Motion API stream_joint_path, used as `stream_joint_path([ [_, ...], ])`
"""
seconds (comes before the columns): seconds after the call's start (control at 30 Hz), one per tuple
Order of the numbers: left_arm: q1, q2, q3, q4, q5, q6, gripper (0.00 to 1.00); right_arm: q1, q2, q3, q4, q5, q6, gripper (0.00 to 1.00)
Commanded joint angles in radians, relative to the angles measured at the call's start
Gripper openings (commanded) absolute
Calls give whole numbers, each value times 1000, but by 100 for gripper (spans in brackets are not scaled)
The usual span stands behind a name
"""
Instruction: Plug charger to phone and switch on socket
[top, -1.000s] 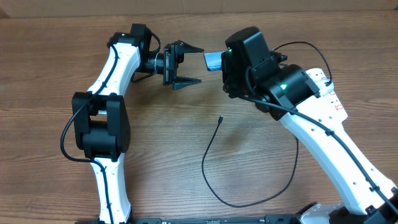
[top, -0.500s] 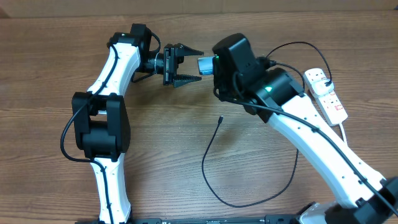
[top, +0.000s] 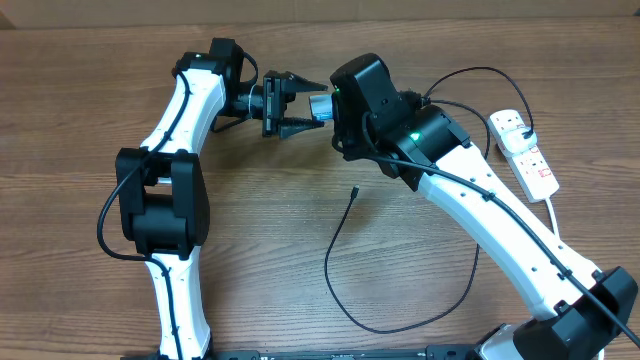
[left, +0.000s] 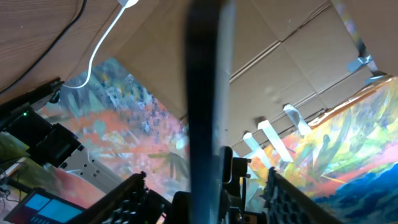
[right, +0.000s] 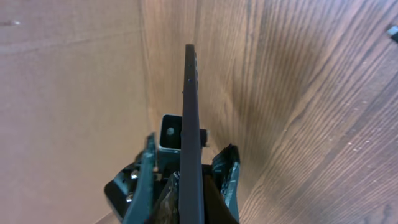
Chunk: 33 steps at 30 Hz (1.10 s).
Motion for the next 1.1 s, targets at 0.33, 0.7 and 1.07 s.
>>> stream_joint_path([
  [0.33,-2,0,23,1,24,-14,50,37,-3,9,22,11,33,4],
  [0.7,-2,0,23,1,24,-14,37,41,-3,9,23,11,40,4],
  [1.07,-2,0,23,1,24,-14,31,41,-3,9,24,10,48,4],
])
